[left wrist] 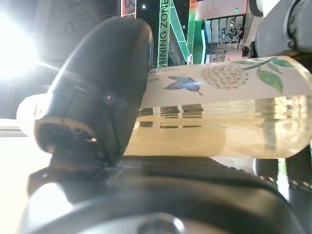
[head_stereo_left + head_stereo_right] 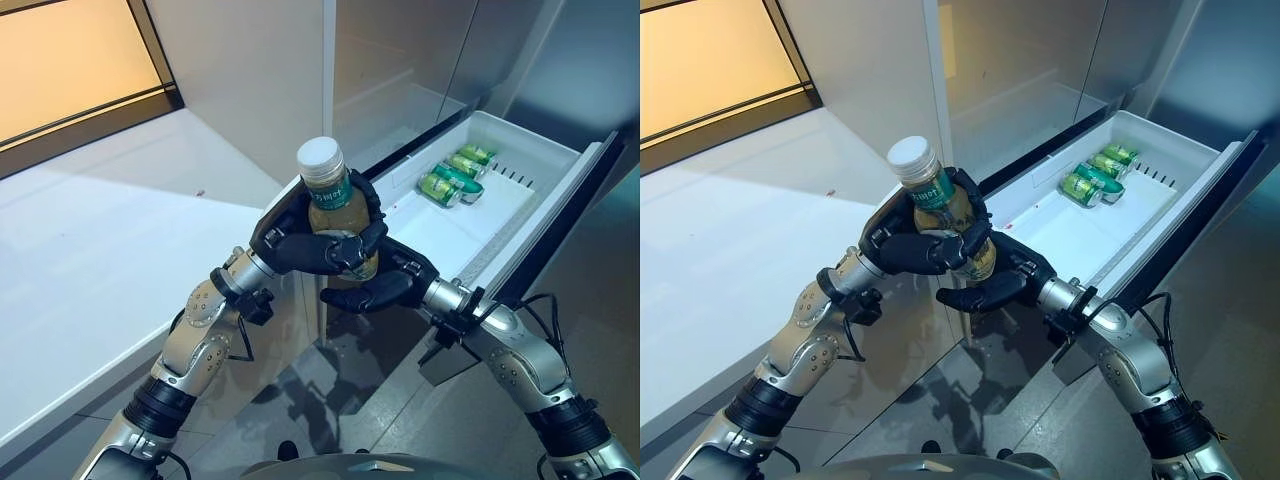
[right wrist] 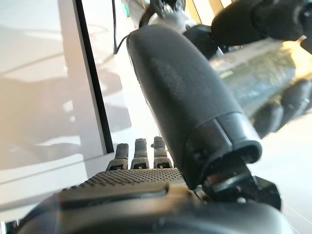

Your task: Put drinks into fridge and close the fridge

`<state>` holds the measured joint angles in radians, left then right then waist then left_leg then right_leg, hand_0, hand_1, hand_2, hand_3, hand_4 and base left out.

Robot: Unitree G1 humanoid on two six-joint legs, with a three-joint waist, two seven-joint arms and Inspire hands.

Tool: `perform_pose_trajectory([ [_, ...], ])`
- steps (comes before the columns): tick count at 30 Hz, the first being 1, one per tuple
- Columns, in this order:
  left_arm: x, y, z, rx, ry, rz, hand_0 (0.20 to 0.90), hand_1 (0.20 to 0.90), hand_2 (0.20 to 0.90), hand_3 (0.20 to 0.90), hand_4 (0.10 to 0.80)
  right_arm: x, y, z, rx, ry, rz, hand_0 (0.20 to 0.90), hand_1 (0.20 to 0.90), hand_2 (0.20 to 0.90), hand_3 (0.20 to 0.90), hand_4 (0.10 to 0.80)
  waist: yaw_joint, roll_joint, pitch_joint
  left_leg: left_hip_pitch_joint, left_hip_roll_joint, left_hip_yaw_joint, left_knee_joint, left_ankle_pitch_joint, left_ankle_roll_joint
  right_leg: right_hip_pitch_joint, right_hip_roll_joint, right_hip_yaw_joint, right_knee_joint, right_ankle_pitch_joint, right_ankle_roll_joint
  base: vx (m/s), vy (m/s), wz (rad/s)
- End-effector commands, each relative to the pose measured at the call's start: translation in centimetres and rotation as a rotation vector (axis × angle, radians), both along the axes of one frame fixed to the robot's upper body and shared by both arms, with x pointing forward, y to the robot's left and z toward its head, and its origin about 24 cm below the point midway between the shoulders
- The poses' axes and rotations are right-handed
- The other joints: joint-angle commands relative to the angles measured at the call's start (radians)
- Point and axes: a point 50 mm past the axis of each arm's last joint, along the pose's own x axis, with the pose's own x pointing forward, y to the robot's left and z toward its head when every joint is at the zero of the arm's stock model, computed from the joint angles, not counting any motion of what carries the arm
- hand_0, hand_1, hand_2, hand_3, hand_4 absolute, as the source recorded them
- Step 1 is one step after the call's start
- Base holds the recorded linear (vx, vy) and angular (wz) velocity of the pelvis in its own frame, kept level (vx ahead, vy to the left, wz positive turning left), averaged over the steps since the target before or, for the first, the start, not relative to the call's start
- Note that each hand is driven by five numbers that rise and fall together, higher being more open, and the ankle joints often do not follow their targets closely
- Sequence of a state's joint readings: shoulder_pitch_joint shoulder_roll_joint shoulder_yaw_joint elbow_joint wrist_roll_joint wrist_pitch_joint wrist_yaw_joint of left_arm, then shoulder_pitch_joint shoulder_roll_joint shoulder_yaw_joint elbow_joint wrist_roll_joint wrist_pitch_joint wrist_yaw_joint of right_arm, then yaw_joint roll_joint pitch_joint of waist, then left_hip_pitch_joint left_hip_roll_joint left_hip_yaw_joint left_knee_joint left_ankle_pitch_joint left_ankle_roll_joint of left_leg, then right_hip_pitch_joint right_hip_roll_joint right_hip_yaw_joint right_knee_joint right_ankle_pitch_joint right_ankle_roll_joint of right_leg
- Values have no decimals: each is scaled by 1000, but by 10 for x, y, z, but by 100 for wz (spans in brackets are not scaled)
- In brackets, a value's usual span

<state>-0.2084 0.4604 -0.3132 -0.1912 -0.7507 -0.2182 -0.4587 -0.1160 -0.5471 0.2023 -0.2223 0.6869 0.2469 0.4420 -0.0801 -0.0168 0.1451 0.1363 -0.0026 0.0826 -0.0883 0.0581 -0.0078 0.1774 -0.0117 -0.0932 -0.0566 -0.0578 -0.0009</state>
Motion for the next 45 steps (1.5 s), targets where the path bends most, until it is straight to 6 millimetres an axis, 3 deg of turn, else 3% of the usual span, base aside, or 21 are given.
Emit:
perform_pose_trajectory([
  [1,-3,-1,44,-115,-229,-34,300,300,300,200,100,10,-5,86,166,-401,-35,900,900,900,900,800,2,2,-83,12,-26,7,27,-126,26,-77,23,-11,69,-14,57,0,0,0],
  [8,-3,-3,44,-110,-223,-45,300,300,300,200,100,13,-3,81,157,-360,-26,900,900,900,900,800,3,1,-84,14,-27,7,25,-126,27,-76,20,-15,71,-14,59,0,0,0],
  [21,5,-9,32,-33,-166,-15,300,300,300,200,100,11,14,74,33,-314,147,900,900,900,900,800,6,-4,-83,15,-32,-3,23,-122,30,-74,17,-14,72,-13,61,0,0,0],
  [31,9,-22,23,15,-121,-61,300,300,300,200,100,11,35,61,-83,-219,301,900,900,900,900,800,8,-8,-82,15,-33,-8,28,-122,31,-73,19,-9,71,-10,61,0,0,0],
  [37,13,-28,18,-50,-84,-50,300,300,300,200,100,11,52,48,-74,-115,384,900,900,900,900,800,10,-8,-83,14,-32,-6,29,-119,30,-72,20,-6,69,-8,61,1,0,-1],
  [38,13,-29,18,-80,-76,-44,300,300,300,200,100,10,57,45,-63,-81,402,573,573,573,518,418,11,-9,-83,13,-32,-6,31,-119,29,-72,20,-7,69,-8,60,0,0,0],
  [39,13,-30,19,-122,-75,-27,300,300,300,200,100,8,61,38,-57,-37,418,531,531,531,469,369,13,-11,-84,13,-31,-6,31,-119,29,-72,20,-8,71,-10,60,0,0,0],
  [41,12,-31,20,-170,-93,-2,300,300,300,200,100,7,66,31,-54,1,427,300,300,300,200,100,15,-12,-85,12,-30,-5,32,-118,29,-72,20,-9,72,-11,59,0,0,0],
  [45,7,-30,28,-221,-163,42,300,300,300,200,100,4,69,20,-53,57,421,300,300,300,200,100,18,-15,-84,11,-29,-10,30,-117,29,-73,22,-12,77,-16,57,0,0,0],
])
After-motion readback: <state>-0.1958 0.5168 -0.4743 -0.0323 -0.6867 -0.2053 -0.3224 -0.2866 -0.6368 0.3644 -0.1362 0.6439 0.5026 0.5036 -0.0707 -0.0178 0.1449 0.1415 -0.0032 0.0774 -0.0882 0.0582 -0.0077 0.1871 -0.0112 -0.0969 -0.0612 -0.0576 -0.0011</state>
